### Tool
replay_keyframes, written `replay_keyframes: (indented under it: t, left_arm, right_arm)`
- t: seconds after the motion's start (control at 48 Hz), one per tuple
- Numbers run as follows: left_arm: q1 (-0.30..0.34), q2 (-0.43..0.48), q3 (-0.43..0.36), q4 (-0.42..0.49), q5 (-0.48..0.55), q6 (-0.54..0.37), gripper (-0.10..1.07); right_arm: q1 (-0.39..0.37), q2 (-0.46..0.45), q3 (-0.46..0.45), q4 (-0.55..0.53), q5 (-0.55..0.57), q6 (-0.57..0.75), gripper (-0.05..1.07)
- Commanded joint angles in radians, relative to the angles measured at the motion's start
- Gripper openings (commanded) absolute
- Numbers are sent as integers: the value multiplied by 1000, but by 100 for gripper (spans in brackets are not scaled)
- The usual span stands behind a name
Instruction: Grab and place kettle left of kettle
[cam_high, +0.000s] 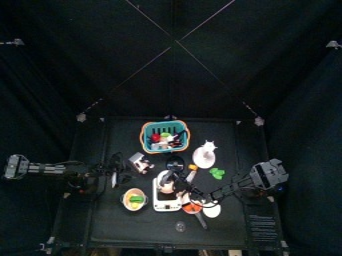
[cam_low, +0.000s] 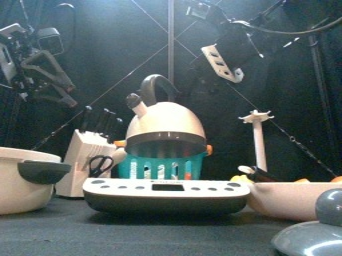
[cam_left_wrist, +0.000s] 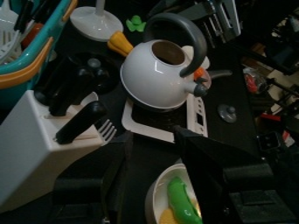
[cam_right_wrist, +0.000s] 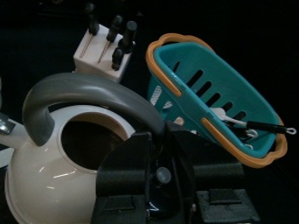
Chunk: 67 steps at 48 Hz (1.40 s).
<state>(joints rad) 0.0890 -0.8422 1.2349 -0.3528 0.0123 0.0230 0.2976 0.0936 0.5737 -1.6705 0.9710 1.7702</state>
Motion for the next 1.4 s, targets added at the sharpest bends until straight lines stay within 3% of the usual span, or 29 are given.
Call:
replay_keyframes:
  t: [0.0, 0.125, 0.312, 0.604, 0.979, 1.375]
  left_arm:
    - [5, 2, -20, 8, -5, 2, 82]
    - [15, 2, -34, 49, 8, 2, 82]
    - [35, 2, -38, 74, 32, 2, 82]
    - [40, 2, -31, 75, 46, 0, 82]
    - [40, 0, -31, 72, 44, -2, 82]
    - [40, 0, -18, 74, 44, 0, 82]
  right_arm:
    - [2, -43, -26, -5, 3, 5, 49]
    - [15, -37, -69, -9, -3, 5, 49]
    - [66, 5, -144, 6, -106, 6, 49]
    - [132, 144, -333, 66, -270, 6, 49]
    - [110, 333, -523, 66, -454, 5, 49]
    - [12, 365, -529, 46, -439, 3, 49]
